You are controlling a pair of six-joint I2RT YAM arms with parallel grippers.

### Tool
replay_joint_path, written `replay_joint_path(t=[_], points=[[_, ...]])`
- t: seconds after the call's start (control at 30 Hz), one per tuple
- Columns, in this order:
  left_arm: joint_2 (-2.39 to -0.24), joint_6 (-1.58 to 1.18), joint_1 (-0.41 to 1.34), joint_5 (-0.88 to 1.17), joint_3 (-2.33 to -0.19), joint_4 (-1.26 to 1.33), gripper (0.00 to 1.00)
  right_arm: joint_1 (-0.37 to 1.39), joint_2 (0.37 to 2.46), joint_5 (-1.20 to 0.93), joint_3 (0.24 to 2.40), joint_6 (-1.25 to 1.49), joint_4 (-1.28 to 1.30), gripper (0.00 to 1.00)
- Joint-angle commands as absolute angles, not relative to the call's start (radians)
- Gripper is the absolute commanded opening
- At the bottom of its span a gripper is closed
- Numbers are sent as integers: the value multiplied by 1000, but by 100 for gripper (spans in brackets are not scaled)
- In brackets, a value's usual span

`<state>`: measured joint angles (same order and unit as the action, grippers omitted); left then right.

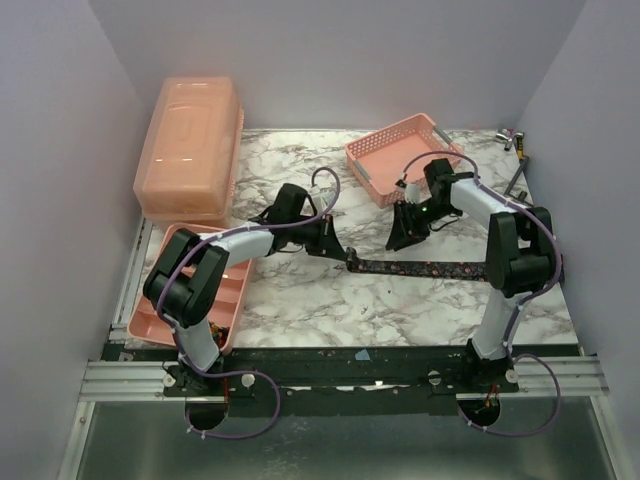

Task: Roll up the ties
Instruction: Roll the tie at the center of the board.

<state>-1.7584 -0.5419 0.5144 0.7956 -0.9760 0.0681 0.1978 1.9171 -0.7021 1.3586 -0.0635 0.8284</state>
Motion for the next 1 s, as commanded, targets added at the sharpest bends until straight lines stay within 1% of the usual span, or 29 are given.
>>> replay_joint_path(t=[0.0, 0.23, 0.3, 0.37, 0.43, 0.47, 0.57, 0.6, 0.67, 0.8, 0.9, 0.97], points=[[-1781, -499, 570, 801, -1044, 50, 0, 136, 1892, -810, 1316, -109, 933, 44], [-1927, -535, 637, 851, -1148, 144, 0, 120, 1906, -861, 1312, -96, 941, 67], [-1963, -565, 643, 864, -1158, 182, 0, 120, 1918, -861, 1316, -90, 942, 71], [-2001, -617, 643, 877, -1157, 238, 1, 120, 1931, -870, 1316, -80, 936, 72], [-2047, -672, 643, 889, -1166, 271, 3, 120, 1945, -880, 1312, -69, 926, 69], [-2073, -699, 643, 899, -1171, 290, 5, 120, 1952, -883, 1312, -67, 923, 66], [-2128, -741, 643, 936, -1188, 308, 30, 119, 1971, -870, 1311, -52, 912, 61], [-2144, -750, 641, 944, -1193, 309, 33, 120, 1978, -868, 1313, -52, 914, 57], [-2167, -776, 636, 951, -1198, 313, 35, 120, 1988, -861, 1312, -46, 910, 49], [-2185, -810, 627, 957, -1191, 343, 34, 123, 1999, -862, 1304, -28, 899, 44], [-2189, -820, 625, 960, -1183, 365, 29, 134, 2005, -851, 1300, -25, 894, 42], [-2192, -830, 623, 962, -1180, 380, 23, 148, 2012, -836, 1296, -19, 882, 41]])
